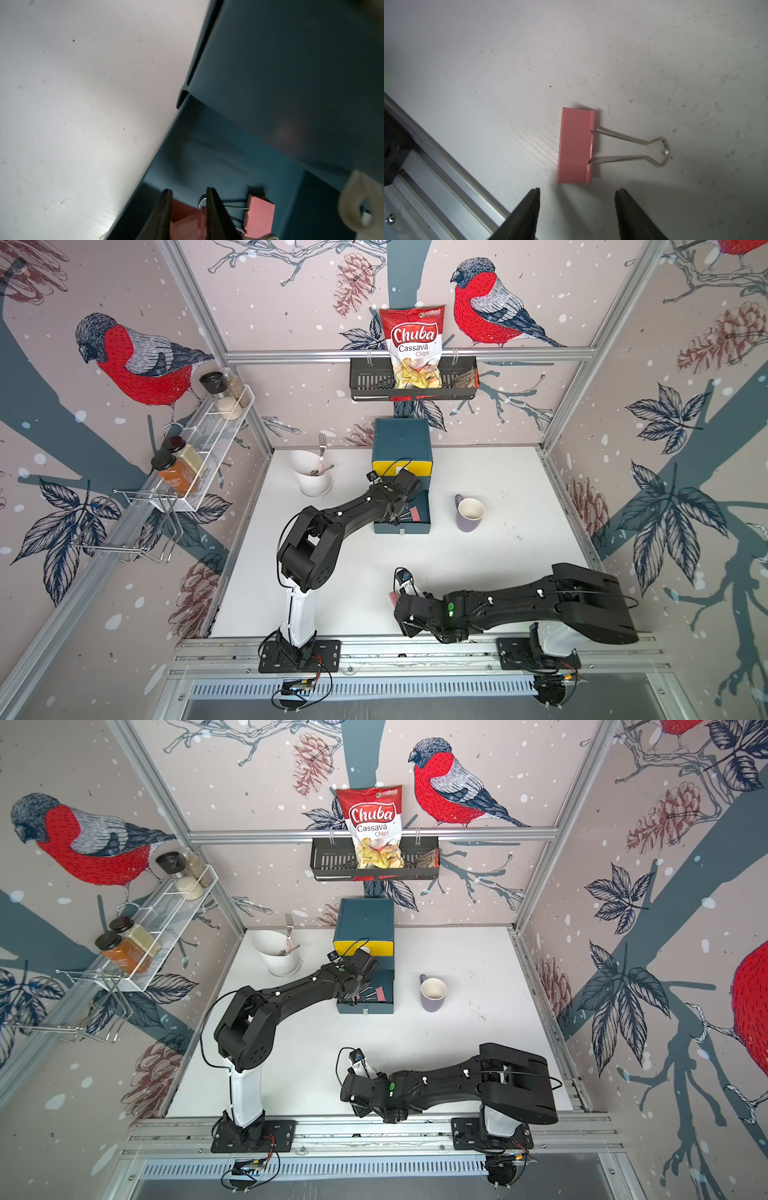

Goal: Put the binder clips in the drawer according to color
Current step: Place the binder clip in the drawer.

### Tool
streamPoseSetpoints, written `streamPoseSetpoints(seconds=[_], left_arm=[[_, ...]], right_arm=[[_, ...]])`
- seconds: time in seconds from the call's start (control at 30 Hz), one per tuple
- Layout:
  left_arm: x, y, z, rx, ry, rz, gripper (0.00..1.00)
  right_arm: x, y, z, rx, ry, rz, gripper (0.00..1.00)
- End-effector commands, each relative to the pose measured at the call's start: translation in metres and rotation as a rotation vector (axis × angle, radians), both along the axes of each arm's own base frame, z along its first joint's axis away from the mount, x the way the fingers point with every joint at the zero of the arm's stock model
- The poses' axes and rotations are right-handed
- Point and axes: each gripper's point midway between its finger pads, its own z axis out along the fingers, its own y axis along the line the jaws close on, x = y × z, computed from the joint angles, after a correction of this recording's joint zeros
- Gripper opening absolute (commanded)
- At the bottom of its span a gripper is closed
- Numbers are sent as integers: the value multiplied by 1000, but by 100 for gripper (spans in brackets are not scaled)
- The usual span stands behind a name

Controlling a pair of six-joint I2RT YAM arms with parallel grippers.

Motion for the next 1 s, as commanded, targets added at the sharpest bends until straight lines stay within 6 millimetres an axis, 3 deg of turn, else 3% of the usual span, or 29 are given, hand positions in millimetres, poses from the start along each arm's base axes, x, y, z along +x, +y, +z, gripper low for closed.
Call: streamPoseSetpoints(seconds=[0.0,0.43,0.6,0.8,0.97], left_arm=[[4,-2,3,0,-3,-11,29],[12,0,6,3,-3,-3,35],[11,-3,10,-16,-5,-13,49],[3,-4,33,-62,-49,-15,52],[-13,1,69,-130,-120,-13,54]], right_arm=[[4,1,-5,-30,-11,-11,63],[7,-1,-18,-73,-11,-22,61],[7,-2,-20,-72,-9,-27,61],[8,1,-21,-77,-13,-27,61],[10,0,-25,-101,-18,-34,58]])
